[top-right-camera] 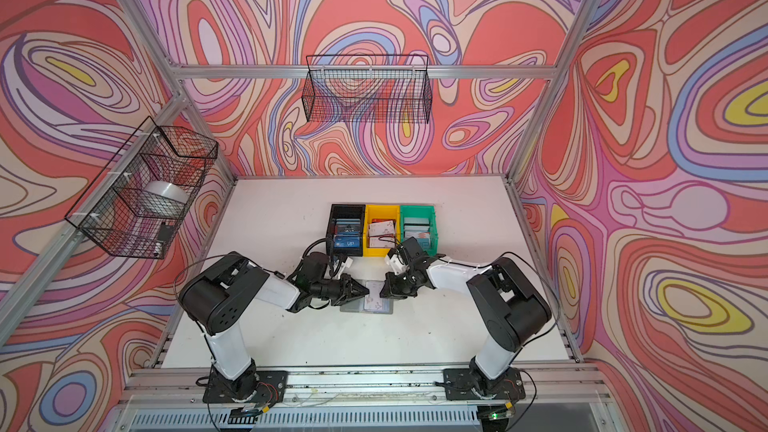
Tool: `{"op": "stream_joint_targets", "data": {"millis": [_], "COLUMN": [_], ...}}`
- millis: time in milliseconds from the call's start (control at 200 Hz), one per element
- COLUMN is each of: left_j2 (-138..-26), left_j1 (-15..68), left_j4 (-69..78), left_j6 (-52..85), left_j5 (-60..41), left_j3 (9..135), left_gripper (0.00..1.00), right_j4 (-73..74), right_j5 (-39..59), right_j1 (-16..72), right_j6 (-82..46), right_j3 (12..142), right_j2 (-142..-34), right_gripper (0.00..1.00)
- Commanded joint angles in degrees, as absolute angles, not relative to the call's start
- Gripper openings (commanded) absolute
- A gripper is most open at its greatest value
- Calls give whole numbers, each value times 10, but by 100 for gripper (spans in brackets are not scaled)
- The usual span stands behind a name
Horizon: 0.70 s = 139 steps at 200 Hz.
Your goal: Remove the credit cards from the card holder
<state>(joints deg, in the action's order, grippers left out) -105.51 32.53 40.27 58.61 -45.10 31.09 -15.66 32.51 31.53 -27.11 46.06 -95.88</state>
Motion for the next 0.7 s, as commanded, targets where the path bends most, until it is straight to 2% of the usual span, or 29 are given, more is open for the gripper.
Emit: {"op": "stream_joint_targets", "data": {"millis": [0, 471, 691], "left_j2": [-1074, -1068, -1034], "left_j1": [332, 330, 314], "left_j4": [373, 356, 303], "left_j6": [590, 582, 559], "left_j5": [-424, -427, -436], "left_j3": [310, 301, 280], "left_gripper": [17, 6, 6], "right_j4": [-153, -154, -156], "right_j5": [324, 318, 315], "right_j1": [317, 317, 317], "right_j6": [-272, -272, -275], "right_j3": [451, 443, 440], "right_j2": [-974, -973, -978], "right_gripper": [13, 13, 13]}}
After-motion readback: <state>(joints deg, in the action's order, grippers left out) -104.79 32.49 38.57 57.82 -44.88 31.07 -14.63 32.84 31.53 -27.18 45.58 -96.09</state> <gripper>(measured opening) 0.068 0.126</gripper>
